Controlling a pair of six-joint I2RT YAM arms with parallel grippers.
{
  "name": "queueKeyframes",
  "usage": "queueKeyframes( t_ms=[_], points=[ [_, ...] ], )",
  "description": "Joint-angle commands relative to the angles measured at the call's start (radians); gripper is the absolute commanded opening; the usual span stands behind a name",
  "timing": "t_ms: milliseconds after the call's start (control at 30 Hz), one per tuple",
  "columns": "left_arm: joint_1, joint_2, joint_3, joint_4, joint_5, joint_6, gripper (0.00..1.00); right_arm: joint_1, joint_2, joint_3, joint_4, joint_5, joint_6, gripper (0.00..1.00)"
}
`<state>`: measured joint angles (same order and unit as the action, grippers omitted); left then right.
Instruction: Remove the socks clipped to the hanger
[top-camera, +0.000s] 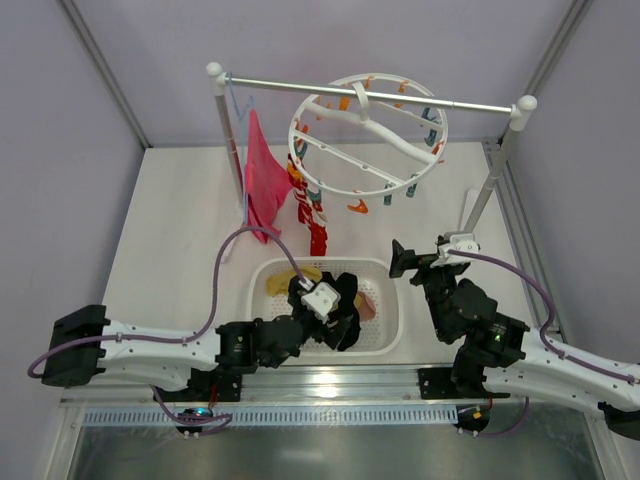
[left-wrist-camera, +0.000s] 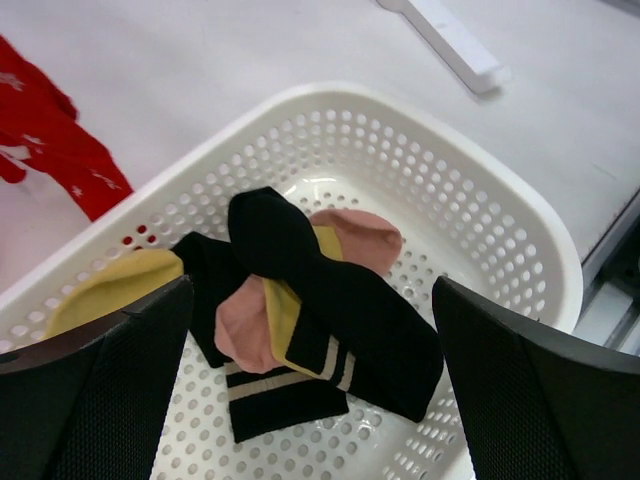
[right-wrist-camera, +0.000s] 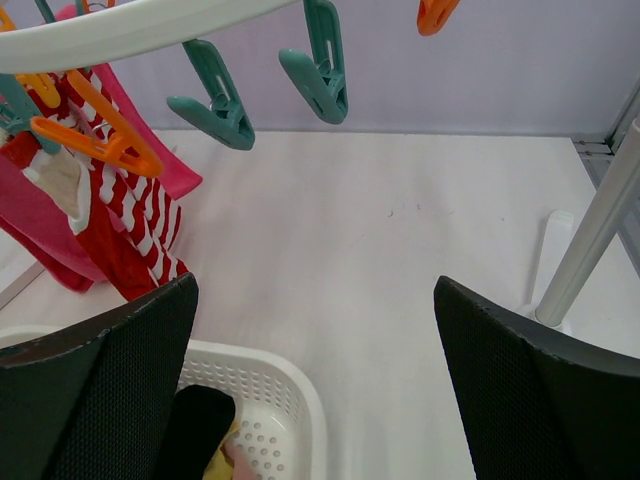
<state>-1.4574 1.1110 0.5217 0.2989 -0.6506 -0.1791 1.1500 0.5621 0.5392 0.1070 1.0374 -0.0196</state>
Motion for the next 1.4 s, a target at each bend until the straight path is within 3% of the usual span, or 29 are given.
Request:
queueKeyframes(
  t_ms=[0,200,300,533,567,767,1033,1367],
  points=[
    [-0.001,-0.065,0.008,0.003,-0.116,0.0,1.0,0.004,-0.019,-0.011,0.059,0.024,0.018,1.0],
    [0.002,-0.123,-0.035,0.054,-0.113,0.041,1.0,0.004,-0.045,-0.028,0.076,0.013,0.012,1.0],
    [0.046,-0.189,-0.061,0.105,0.015,0.038,1.0,0.004,-0.047,-0.033,0.088,-0.002,0.003,1.0],
    [0.35,-0.275,-0.055,0.108,0.402,-0.08,1.0,0.004,-0.053,-0.041,0.095,-0.01,-0.002,1.0],
    [0.388,-0.263,-0.054,0.133,0.511,-0.097,1.0,0.004,-0.056,-0.041,0.097,-0.01,-0.002,1.0],
    [0.647,-0.116,-0.013,0.287,0.784,-0.265,1.0,0.002,-0.067,-0.05,0.102,-0.016,-0.005,1.0],
    [0.664,0.107,0.017,0.423,0.66,-0.212,1.0,0.004,-0.079,-0.059,0.112,-0.019,-0.013,1.0],
    [0.635,0.2,-0.026,0.554,0.438,-0.154,1.0,0.002,-0.042,-0.051,0.128,-0.022,-0.022,1.0]
  ],
)
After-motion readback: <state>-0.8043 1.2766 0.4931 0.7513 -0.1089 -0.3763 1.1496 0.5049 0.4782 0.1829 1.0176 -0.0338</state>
